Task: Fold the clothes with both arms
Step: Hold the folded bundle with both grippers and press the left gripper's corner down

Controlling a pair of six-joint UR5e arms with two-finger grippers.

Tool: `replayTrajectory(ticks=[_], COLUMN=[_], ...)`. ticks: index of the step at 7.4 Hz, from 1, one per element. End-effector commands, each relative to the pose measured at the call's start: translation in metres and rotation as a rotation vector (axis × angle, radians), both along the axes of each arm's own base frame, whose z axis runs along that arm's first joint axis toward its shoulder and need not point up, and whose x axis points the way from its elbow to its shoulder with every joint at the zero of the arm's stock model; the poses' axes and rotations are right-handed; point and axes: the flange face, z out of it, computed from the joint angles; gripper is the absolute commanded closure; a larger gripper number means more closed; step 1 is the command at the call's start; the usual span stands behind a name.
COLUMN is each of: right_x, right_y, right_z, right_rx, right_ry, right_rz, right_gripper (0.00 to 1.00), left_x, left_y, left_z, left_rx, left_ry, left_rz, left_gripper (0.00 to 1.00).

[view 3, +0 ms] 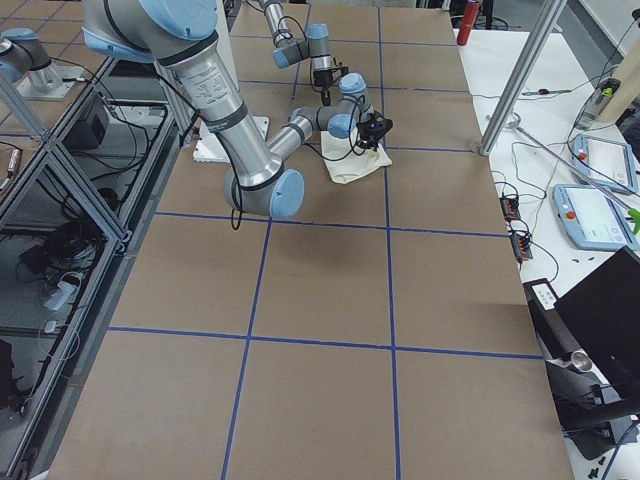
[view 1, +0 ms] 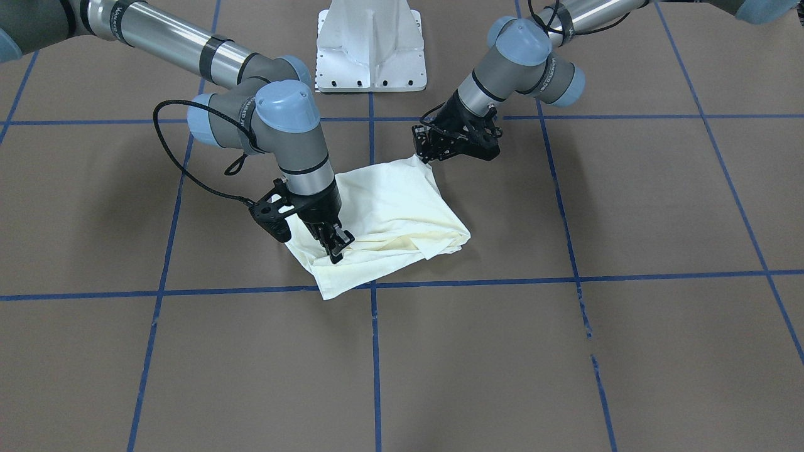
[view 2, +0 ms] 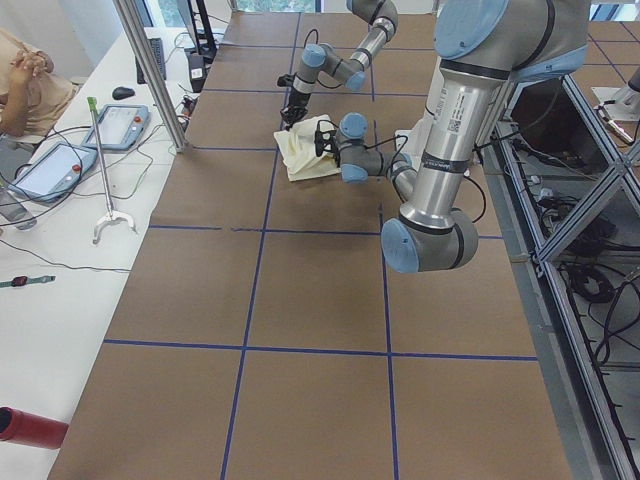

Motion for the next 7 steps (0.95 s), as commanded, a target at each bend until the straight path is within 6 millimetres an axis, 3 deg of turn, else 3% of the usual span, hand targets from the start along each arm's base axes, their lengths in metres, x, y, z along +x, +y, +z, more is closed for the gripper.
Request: replayTrajectory(ticks=[1,3,5,6,7], right_x=[0.0,0.0,0.001,0.001,0.006], right_y=[0.0,0.0,-0.001,-0.002,-0.008], right_z=[0.004,0.005,0.006,0.018,0.019], right_rx=[-0.003,-0.005,-0.004,-0.012,-0.014], right_ry=[0.004,0.004,0.005,0.023,0.024], right_rz=[0.0,0.001,0.001,0.001,0.013], right_gripper=[1.0,1.0,1.0,1.0,1.0], left_x=[0.031,0.046,0.039,0.031,0.008], left_y=[0.043,0.058,0.059,0.062,0.07], left_z=[0.016,0.032,0.025,0.023,0.032], left_rx=[0.02,0.046,0.056,0.056,0.056], left_ry=[0.046,0.085,0.114,0.126,0.13], left_rz=[0.099,0.132,0.156,0.191,0.194], left_gripper=[1.0,1.0,1.0,1.0,1.0])
